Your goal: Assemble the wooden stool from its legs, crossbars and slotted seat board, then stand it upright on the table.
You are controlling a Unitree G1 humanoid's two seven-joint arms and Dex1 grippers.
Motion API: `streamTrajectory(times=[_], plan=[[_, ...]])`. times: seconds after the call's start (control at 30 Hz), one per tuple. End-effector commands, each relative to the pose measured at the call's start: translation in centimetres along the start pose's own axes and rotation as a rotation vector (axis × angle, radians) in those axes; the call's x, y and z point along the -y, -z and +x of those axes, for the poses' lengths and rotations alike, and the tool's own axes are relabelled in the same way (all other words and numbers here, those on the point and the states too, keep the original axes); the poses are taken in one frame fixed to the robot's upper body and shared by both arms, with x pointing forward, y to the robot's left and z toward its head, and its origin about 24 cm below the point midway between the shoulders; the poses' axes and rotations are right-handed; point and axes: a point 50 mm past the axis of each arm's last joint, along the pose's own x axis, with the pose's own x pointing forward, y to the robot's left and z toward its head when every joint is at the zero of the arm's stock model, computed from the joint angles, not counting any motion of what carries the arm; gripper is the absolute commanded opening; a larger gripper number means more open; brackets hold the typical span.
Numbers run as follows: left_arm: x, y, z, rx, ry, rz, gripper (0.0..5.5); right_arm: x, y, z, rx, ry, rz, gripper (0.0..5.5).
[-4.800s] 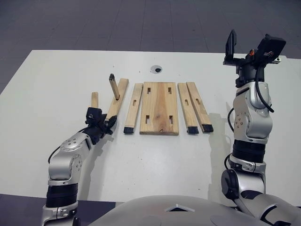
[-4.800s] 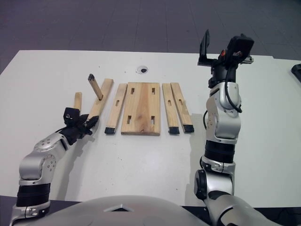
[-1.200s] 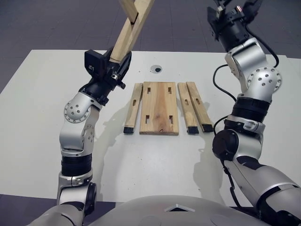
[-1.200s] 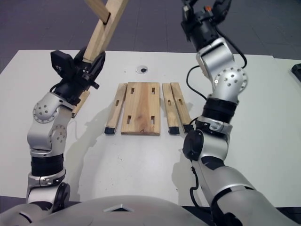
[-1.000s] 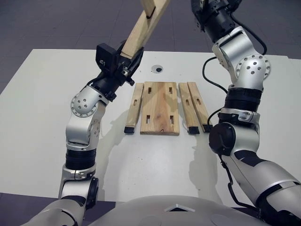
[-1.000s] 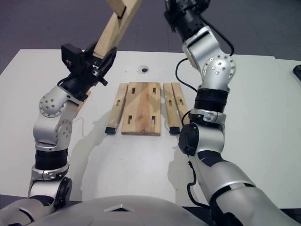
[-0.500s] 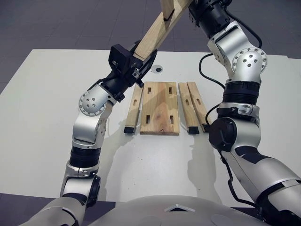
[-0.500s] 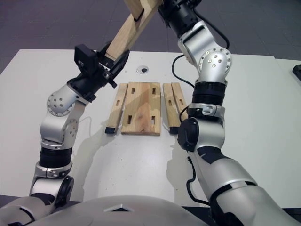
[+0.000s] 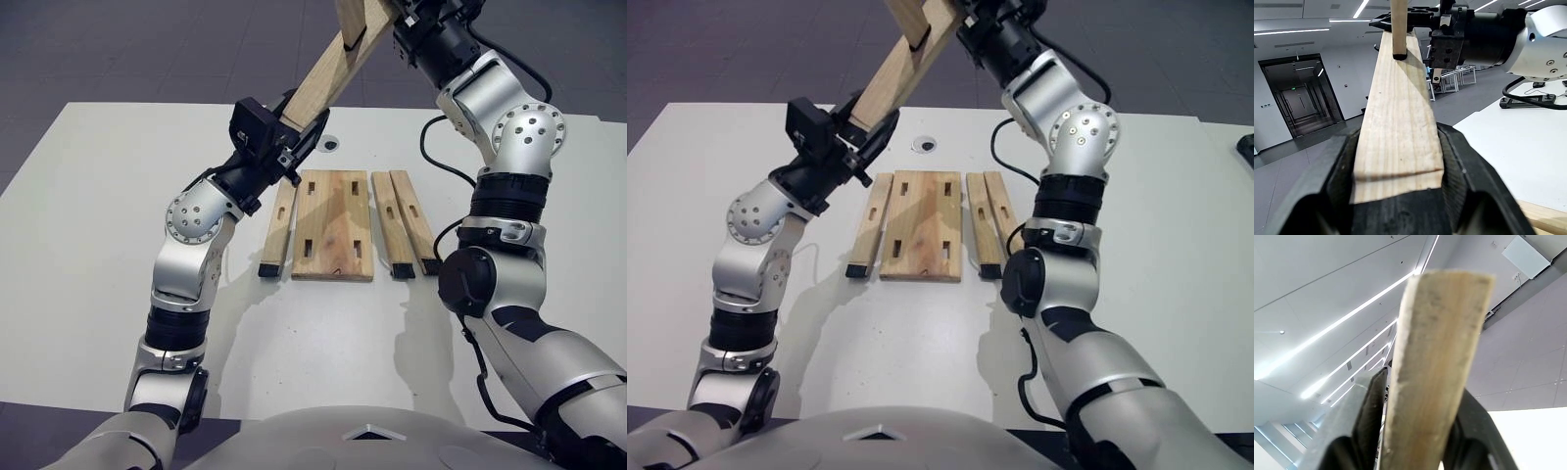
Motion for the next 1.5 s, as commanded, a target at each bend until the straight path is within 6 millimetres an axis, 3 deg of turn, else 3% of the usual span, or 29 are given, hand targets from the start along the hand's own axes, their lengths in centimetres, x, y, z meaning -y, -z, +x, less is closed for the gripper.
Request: streamTrajectory(times=[0.03, 0.13, 0.4, 0.6, 0.77, 0.87, 1.03, 1.1, 1.23, 1.33, 1.5], plan=[[-0.1, 0.3, -0.3, -0.018, -0.008, 0.014, 2.05, -0.1, -0.5, -0.8, -0.015, 0.014, -0.038, 1.14], [0.0, 0.4, -0.3, -0.021, -0.011, 0.012, 2.05, -0.4, -0.4, -1.6, -0.020, 0.025, -0.064, 1.10], [0.5, 1.0, -0.2, -0.055, 0.009, 0.026, 2.05, -3.3, -1.6, -3.8, 0.157, 0.002, -0.187, 1.08], [0.8, 2.3, -1.1, -0.167, 0.041, 0.074, 3.25, -2.3, -2.2, -4.9, 0.297, 0.150, -0.263, 1.02], [1.7, 3.5, -4.3, -0.331, 0.332, 0.336, 4.04, -1.5, -3.6, -6.0, 0.372, 0.218, -0.314, 1.02], [2.1, 3.3, -4.7, -0.355, 0.485, 0.379, 4.58, -1.0, -4.3, -7.0, 0.392, 0.252, -0.322, 1.02], [4.6, 5.6, -6.7, -0.461, 0.782, 0.499, 5.40, -0.3, -3.1, -7.4, 0.363, 0.271, -0.318, 1.02], [5.0, 5.9, -6.6, -0.464, 0.766, 0.452, 5.40, -0.3, -2.5, -7.1, 0.350, 0.268, -0.315, 1.02], [5.2, 7.7, -7.3, -0.531, 0.794, 0.538, 5.40, -0.5, -2.0, -7.3, 0.349, 0.254, -0.303, 1.02], [4.7, 9.1, -6.6, -0.584, 0.718, 0.585, 5.40, -0.5, -1.6, -7.3, 0.344, 0.257, -0.289, 1.02], [4.3, 9.8, -5.4, -0.581, 0.604, 0.561, 5.40, -0.9, -1.2, -7.3, 0.348, 0.251, -0.302, 1.02]])
